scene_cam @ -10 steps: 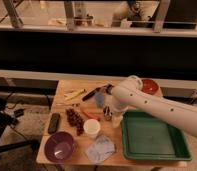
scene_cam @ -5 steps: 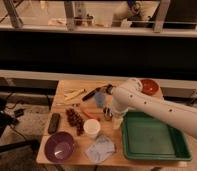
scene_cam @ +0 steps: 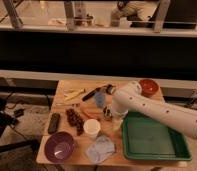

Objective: Stack cups on top of each other

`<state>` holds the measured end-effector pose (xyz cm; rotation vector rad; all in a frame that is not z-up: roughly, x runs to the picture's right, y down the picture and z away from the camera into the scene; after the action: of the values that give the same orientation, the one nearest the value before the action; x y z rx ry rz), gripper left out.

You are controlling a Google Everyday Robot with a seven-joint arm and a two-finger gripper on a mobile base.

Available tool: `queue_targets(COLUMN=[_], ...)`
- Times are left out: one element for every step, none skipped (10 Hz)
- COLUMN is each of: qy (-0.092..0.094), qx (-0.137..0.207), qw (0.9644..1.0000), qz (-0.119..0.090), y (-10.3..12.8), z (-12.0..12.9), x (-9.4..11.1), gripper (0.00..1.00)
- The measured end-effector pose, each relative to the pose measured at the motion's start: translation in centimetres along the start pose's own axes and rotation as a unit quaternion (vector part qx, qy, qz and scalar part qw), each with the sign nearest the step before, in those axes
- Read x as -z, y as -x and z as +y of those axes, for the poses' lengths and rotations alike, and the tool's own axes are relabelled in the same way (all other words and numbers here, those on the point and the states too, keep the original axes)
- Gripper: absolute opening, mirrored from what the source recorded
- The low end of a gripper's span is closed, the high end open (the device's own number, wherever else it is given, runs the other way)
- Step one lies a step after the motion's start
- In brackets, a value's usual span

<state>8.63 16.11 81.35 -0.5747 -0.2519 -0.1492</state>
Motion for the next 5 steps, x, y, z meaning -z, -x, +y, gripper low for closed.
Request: queue_targets(qy=[0.0, 0.0, -0.002, -0.002, -0.003], qx=[0.0, -0.001, 0.001, 0.004, 0.005], qw=[1.0, 1.0, 1.0, 1.0, 1.0], qz=[-0.002, -0.004, -0.005, -0.005, -0.006], y=[0.0, 0.0, 0.2, 0.3, 0.5], z=[-0.2, -0.3, -0.6, -0.7, -0.9], x=[-0.5, -1.0, -1.5, -1.8, -2.1], gripper=[0.8, 0.8, 0.8, 0.8, 0.8])
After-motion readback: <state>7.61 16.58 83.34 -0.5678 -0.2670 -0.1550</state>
